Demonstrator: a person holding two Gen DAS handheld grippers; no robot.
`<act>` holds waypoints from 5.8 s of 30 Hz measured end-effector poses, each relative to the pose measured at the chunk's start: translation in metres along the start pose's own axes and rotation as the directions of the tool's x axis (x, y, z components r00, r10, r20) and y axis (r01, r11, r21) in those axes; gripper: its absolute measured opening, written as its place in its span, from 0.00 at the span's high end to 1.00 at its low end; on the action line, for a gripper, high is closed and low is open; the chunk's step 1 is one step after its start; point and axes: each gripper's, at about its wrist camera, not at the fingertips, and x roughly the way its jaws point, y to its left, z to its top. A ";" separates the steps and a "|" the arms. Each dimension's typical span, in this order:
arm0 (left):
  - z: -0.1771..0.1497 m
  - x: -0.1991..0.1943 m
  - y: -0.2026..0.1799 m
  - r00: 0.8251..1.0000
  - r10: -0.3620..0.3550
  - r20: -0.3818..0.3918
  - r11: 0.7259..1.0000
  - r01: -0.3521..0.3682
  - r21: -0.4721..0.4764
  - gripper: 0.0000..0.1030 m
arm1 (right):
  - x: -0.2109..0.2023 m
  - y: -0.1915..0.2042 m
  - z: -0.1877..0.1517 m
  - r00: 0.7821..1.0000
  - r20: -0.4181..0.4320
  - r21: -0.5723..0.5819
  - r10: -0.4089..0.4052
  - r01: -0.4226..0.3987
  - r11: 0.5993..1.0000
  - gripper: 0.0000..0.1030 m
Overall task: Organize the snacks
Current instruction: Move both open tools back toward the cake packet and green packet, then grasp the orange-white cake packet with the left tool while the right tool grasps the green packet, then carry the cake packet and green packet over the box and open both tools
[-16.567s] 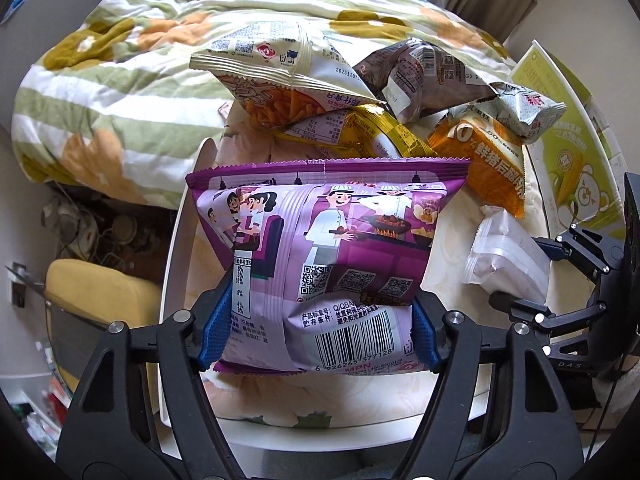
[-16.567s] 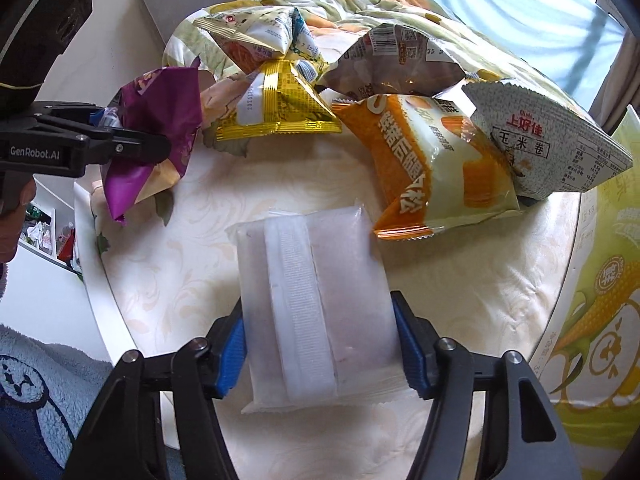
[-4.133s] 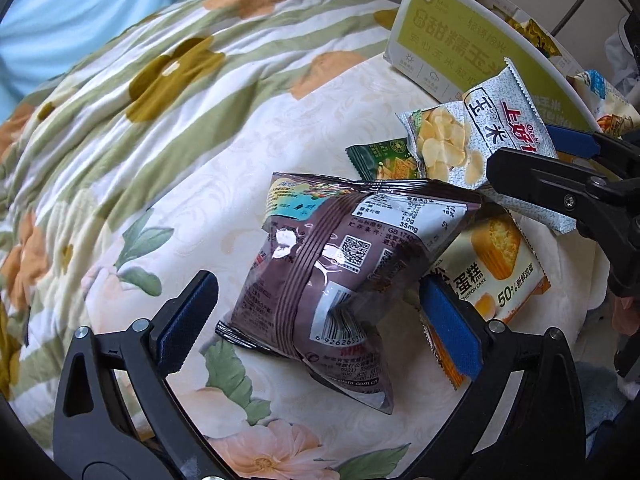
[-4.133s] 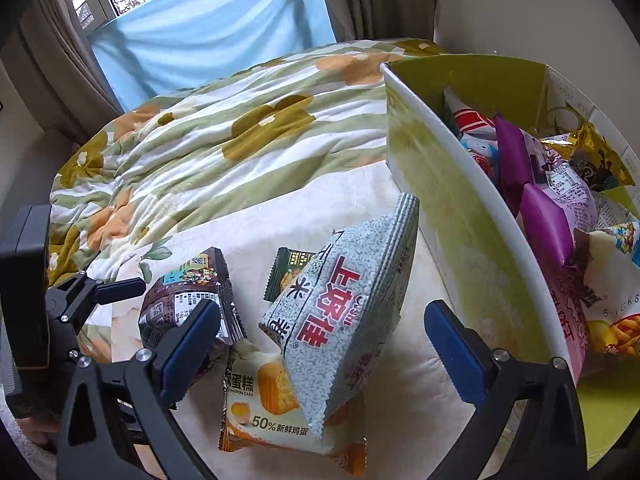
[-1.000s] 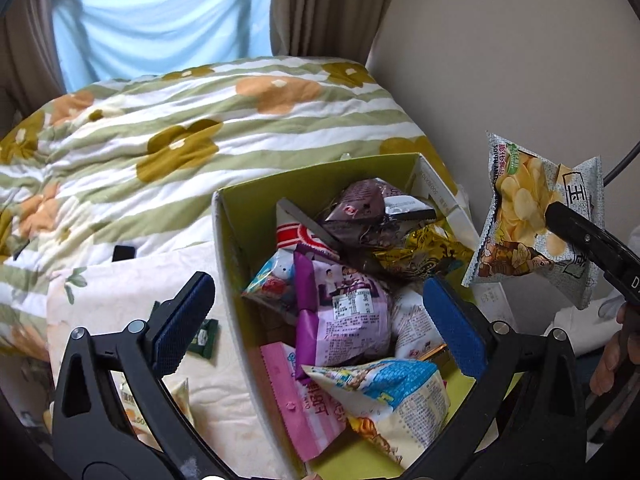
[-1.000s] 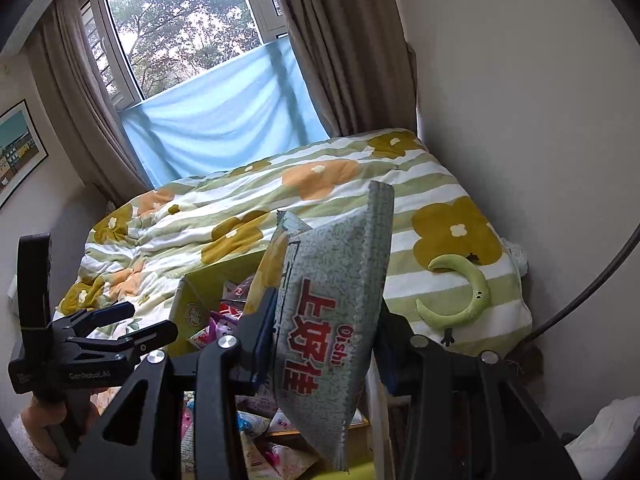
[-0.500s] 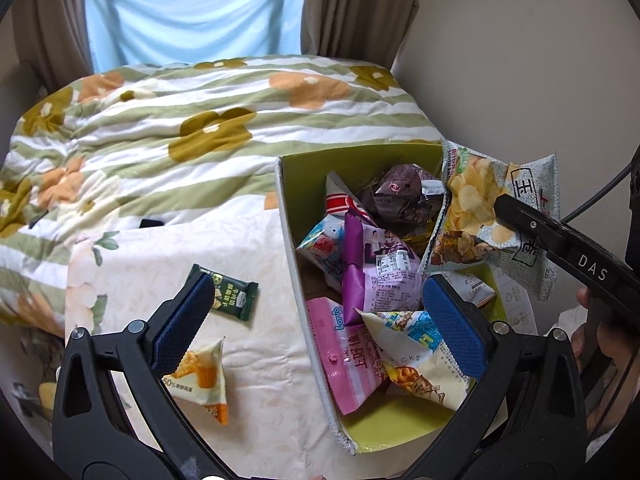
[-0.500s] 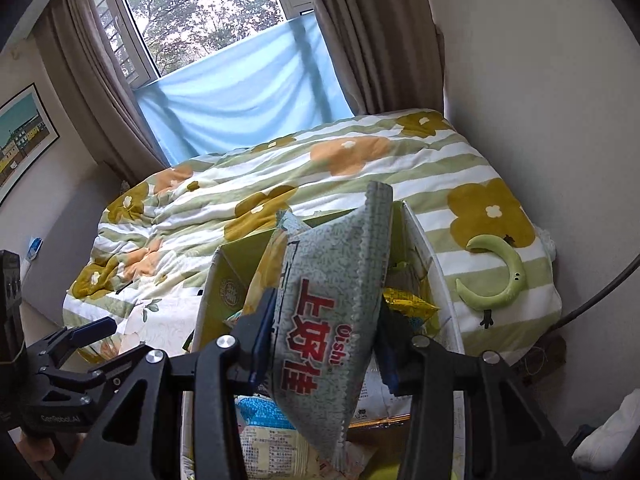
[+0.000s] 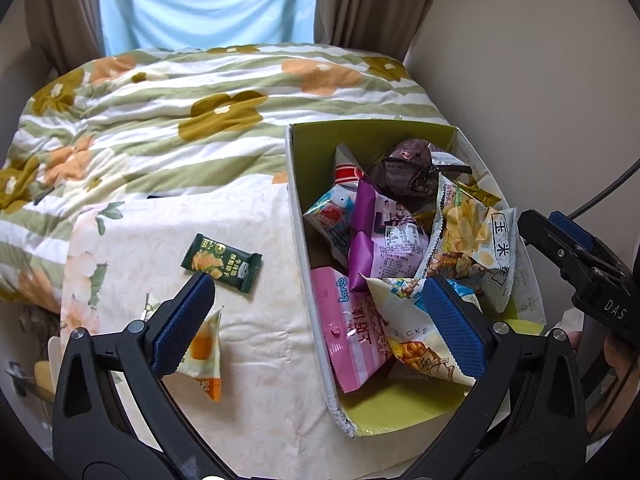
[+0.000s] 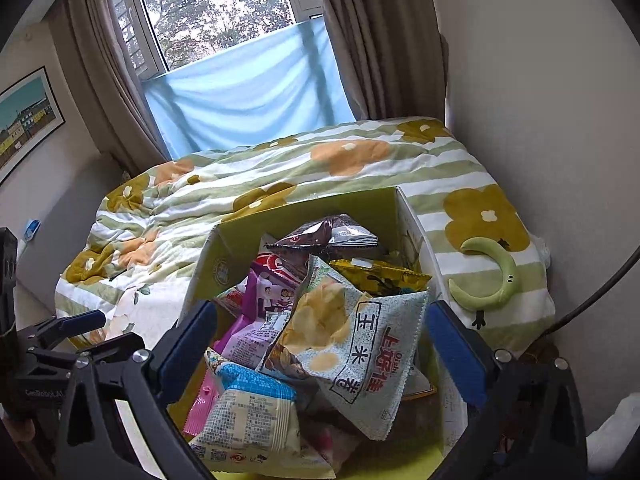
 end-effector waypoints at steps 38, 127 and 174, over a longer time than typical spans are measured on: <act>-0.064 -0.038 0.188 0.998 -0.024 -0.055 0.995 0.029 0.096 0.00 | -0.011 0.192 -0.073 1.000 -0.018 -0.051 0.005 -0.005 0.999 0.00; -0.068 0.135 0.255 0.965 0.045 -0.260 0.978 0.009 0.206 0.29 | 0.258 0.255 -0.107 0.763 -0.625 -0.489 -0.167 -0.215 0.845 0.58; 0.068 0.015 -0.012 0.991 -0.133 0.010 0.978 0.129 0.162 0.39 | -0.023 0.098 0.013 0.999 -0.007 -0.146 -0.042 0.041 0.989 0.61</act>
